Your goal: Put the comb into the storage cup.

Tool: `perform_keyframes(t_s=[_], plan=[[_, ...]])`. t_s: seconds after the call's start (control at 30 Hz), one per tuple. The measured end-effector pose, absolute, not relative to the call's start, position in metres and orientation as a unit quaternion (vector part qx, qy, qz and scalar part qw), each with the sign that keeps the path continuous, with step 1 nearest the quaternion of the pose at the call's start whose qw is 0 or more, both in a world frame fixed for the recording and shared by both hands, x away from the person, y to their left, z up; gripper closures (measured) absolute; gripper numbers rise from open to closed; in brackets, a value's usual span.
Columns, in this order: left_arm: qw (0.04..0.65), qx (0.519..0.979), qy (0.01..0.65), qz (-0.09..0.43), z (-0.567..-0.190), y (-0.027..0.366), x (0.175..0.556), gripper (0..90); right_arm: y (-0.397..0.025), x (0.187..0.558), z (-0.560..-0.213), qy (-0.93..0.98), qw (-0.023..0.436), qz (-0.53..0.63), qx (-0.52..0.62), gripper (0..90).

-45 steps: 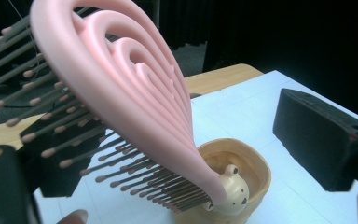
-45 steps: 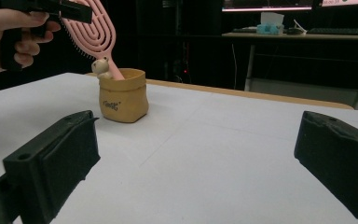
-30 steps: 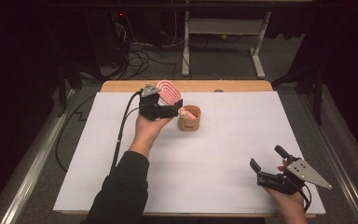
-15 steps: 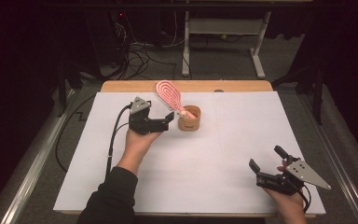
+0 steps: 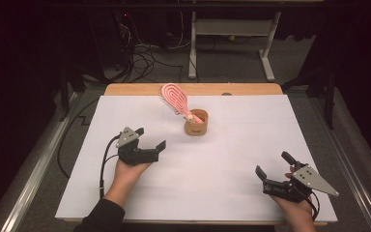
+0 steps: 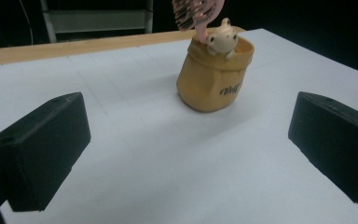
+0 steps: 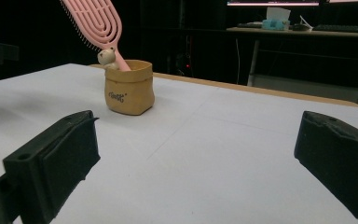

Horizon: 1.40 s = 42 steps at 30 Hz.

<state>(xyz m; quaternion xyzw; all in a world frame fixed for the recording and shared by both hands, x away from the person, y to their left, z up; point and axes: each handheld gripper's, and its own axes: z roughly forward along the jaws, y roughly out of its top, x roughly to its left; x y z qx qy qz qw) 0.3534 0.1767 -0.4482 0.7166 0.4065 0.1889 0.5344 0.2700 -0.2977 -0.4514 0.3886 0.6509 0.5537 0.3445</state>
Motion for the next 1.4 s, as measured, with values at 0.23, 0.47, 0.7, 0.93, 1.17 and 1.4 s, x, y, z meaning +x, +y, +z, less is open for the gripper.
perform_keyframes(t_s=[0.23, 0.47, 0.7, 0.93, 1.17, 1.4], plan=[[0.530, 0.720, 0.404, 0.194, -0.450, 0.201, 0.324, 0.0, -0.298, 0.270, -0.452, 0.654, 0.344, 0.551, 0.389, 0.3], [0.539, 0.709, 0.406, 0.204, -0.455, 0.230, 0.292, 0.0, -0.297, 0.269, -0.452, 0.654, 0.339, 0.554, 0.389, 0.3], [0.537, 0.715, 0.385, 0.229, -0.458, 0.241, 0.266, 0.0, -0.296, 0.267, -0.451, 0.653, 0.340, 0.552, 0.391, 0.3], [0.556, 0.726, 0.341, 0.218, -0.458, 0.230, 0.267, 0.0, -0.297, 0.263, -0.452, 0.640, 0.333, 0.551, 0.418, 0.3], [0.571, 0.707, 0.352, 0.225, -0.455, 0.237, 0.268, 0.0, -0.292, 0.257, -0.451, 0.646, 0.342, 0.542, 0.415, 0.3], [0.566, 0.710, 0.350, 0.231, -0.451, 0.234, 0.266, 0.0, -0.297, 0.256, -0.454, 0.649, 0.337, 0.541, 0.416, 0.3]])
